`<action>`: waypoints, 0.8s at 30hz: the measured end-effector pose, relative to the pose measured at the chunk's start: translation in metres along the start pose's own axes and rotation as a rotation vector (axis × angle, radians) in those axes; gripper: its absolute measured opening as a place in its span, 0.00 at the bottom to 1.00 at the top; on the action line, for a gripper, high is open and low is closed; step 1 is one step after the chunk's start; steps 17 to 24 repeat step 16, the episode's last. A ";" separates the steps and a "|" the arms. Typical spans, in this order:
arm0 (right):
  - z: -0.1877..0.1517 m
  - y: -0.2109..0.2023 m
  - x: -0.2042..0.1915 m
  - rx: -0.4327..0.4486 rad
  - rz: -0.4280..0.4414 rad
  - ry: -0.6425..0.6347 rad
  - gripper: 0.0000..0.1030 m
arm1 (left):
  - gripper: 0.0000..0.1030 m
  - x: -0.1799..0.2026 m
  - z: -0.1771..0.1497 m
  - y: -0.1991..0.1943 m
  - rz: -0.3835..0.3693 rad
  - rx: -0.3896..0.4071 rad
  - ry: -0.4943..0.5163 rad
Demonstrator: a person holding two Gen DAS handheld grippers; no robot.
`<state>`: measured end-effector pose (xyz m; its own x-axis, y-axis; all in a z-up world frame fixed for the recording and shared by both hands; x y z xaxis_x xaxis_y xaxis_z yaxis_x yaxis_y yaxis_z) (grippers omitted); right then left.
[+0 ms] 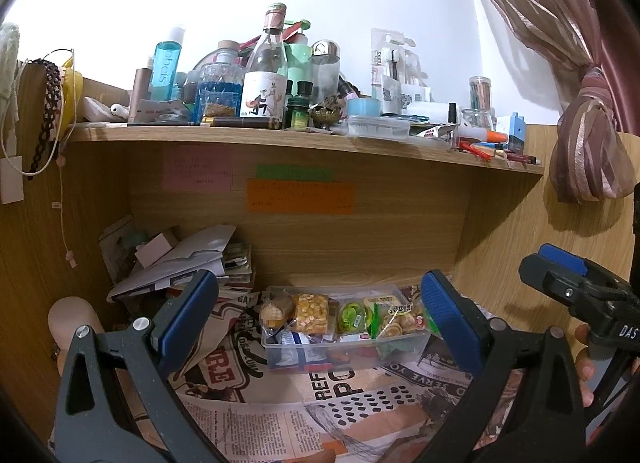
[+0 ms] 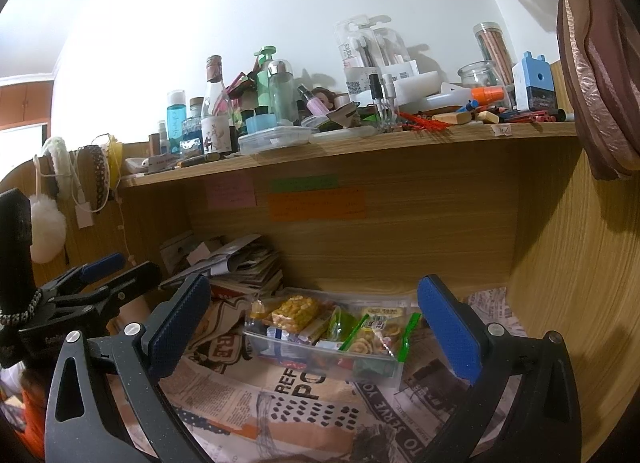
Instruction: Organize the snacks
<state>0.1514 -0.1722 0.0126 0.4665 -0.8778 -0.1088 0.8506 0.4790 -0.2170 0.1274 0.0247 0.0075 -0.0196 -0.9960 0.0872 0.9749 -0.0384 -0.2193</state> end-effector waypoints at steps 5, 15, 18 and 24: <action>0.000 0.001 0.001 -0.001 -0.004 0.001 1.00 | 1.00 0.003 0.000 0.000 -0.011 -0.002 0.015; -0.004 0.004 0.004 -0.018 -0.010 -0.004 1.00 | 1.00 0.004 -0.003 0.004 -0.014 -0.016 0.010; -0.004 0.005 0.004 -0.021 -0.010 -0.004 1.00 | 1.00 0.004 -0.003 0.004 -0.013 -0.018 0.012; -0.004 0.005 0.004 -0.021 -0.010 -0.004 1.00 | 1.00 0.004 -0.003 0.004 -0.013 -0.018 0.012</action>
Point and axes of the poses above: each gripper's, at about its wrist camera, not at the fingertips, and y roughly the way its jaws point, x to its right, z to its top, the point moved 6 cm from there along y, roughly the way its jaws point
